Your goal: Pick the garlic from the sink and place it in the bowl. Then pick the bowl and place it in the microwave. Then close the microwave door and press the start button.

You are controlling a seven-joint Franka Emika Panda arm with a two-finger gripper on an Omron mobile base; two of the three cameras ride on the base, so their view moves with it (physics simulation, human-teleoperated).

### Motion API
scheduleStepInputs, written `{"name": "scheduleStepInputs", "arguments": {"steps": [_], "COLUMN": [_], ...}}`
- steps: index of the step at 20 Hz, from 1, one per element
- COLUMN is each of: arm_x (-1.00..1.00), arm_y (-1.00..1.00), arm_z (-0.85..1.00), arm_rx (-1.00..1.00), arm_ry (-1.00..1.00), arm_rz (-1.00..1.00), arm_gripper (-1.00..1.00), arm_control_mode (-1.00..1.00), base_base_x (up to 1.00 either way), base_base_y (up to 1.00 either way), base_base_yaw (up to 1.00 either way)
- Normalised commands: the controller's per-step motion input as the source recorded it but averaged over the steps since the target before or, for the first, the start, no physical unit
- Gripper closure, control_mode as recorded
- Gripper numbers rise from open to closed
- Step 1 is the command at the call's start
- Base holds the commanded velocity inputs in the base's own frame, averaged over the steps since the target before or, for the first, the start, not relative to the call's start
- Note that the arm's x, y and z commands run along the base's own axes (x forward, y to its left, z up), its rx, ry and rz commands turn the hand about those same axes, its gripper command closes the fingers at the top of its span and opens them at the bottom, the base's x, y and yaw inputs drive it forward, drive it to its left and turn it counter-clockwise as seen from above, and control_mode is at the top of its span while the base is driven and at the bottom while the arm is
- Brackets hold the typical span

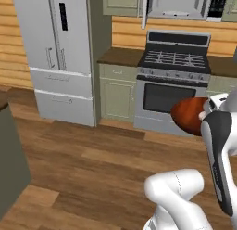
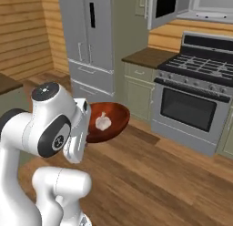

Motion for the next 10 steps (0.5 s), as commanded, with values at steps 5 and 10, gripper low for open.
{"name": "scheduleStepInputs", "arguments": {"steps": [5, 10], "arm_x": [0.0, 0.0], "arm_y": [0.0, 0.0], "arm_z": [0.0, 0.0], "arm_rx": [0.0, 0.0], "arm_ry": [0.0, 0.0], "arm_rz": [0.0, 0.0], "arm_gripper": [1.0, 1.0], "arm_control_mode": [1.0, 1.0], "base_base_x": [1.0, 1.0], "base_base_y": [0.23, 0.23], "base_base_yaw": [-0.33, -0.27]}}
